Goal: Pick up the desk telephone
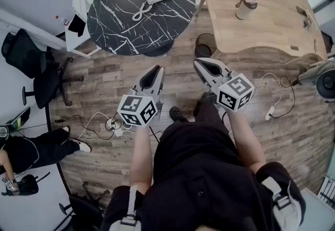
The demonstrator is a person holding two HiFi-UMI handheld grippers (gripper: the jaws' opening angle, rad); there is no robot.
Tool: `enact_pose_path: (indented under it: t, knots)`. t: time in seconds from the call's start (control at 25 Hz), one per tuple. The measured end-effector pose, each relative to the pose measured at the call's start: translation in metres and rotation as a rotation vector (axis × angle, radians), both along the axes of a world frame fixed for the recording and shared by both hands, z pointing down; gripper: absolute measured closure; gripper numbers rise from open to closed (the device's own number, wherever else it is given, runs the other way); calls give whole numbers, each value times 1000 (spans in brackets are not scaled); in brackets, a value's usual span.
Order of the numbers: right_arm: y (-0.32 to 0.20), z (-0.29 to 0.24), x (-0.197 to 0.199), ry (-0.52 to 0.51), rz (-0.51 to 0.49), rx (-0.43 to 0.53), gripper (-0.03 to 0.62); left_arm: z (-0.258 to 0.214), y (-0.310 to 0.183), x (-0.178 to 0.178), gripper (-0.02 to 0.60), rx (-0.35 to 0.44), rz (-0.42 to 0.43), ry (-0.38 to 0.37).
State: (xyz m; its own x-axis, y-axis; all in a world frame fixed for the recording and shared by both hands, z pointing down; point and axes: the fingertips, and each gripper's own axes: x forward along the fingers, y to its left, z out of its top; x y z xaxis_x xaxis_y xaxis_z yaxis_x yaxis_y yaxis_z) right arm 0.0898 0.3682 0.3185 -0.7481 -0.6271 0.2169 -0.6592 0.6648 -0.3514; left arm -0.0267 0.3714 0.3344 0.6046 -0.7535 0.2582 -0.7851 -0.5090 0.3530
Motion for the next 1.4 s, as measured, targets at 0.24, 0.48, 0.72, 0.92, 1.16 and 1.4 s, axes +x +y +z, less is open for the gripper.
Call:
enact_pose_path:
  t: [0.24, 0.48, 0.72, 0.92, 1.16, 1.4]
  knots:
    - [2, -1, 1, 26, 24, 10, 565, -2, 3, -3, 525, 5, 7, -11]
    - [5, 0, -3, 31, 37, 0, 565, -3, 8, -7, 531, 13, 13, -26]
    - [12, 1, -12, 18, 27, 1, 563, -2, 14, -13, 537, 21, 20, -36]
    - [14, 10, -11, 15, 45, -29, 563, 8, 14, -17, 555, -8, 15, -34]
    - [-7, 28, 1, 34, 50, -66, 563, 19, -3, -15, 565, -35, -1, -34]
    - [-59, 28, 3, 7, 15, -51, 563, 18, -42, -13, 563, -20, -7, -47]
